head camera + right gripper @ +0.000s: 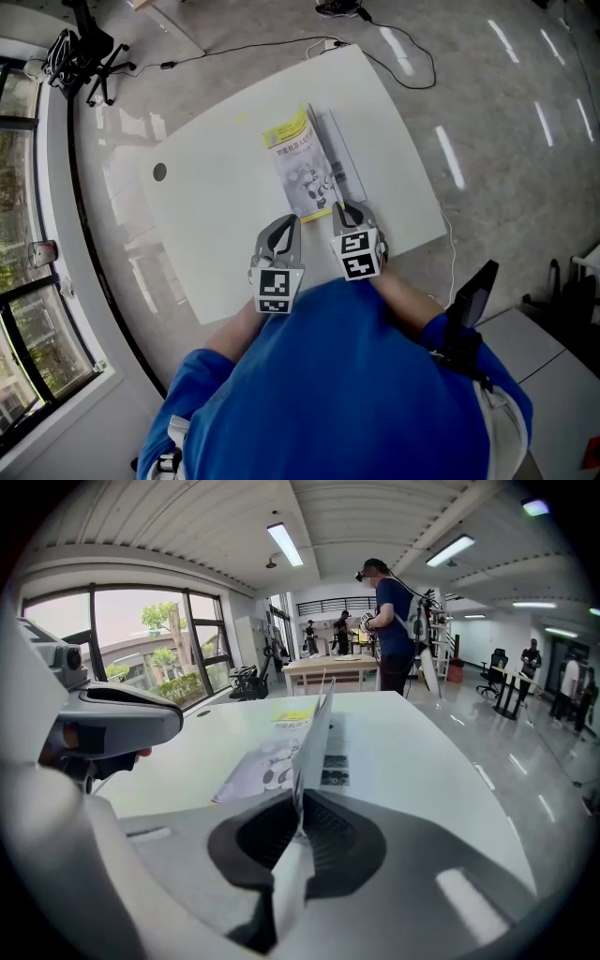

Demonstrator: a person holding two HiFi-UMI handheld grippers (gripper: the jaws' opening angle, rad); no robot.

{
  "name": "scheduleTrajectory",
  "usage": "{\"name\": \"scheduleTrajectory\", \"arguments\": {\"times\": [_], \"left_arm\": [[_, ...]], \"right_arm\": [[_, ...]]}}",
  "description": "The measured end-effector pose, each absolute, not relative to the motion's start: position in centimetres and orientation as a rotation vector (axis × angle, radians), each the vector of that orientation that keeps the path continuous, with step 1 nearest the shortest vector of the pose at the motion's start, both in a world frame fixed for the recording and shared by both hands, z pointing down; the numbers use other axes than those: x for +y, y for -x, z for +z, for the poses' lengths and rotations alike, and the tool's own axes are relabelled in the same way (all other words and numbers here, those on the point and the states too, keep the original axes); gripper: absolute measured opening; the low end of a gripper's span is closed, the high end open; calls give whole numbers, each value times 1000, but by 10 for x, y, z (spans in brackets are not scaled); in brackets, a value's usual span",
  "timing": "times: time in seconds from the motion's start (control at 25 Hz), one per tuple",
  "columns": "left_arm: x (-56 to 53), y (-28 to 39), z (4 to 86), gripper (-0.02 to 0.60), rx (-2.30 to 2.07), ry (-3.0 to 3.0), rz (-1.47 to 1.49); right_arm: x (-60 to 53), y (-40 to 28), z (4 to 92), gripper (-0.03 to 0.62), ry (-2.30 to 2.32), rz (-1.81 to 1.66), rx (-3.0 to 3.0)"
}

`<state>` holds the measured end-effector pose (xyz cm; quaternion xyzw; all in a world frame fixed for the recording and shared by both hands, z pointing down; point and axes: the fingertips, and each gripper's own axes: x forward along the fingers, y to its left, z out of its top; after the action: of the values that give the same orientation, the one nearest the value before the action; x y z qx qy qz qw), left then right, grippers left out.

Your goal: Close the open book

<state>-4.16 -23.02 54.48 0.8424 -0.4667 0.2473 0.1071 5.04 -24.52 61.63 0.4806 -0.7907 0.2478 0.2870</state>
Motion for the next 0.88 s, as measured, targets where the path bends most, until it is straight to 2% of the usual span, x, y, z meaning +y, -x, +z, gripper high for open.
{"name": "scheduleTrajectory", "arguments": {"times": [0.88], "left_arm": [[-242, 37, 567, 8, -1380, -2421, 772]], "right_arm": [[-251, -65, 655, 64, -1251, 943, -2130]]}}
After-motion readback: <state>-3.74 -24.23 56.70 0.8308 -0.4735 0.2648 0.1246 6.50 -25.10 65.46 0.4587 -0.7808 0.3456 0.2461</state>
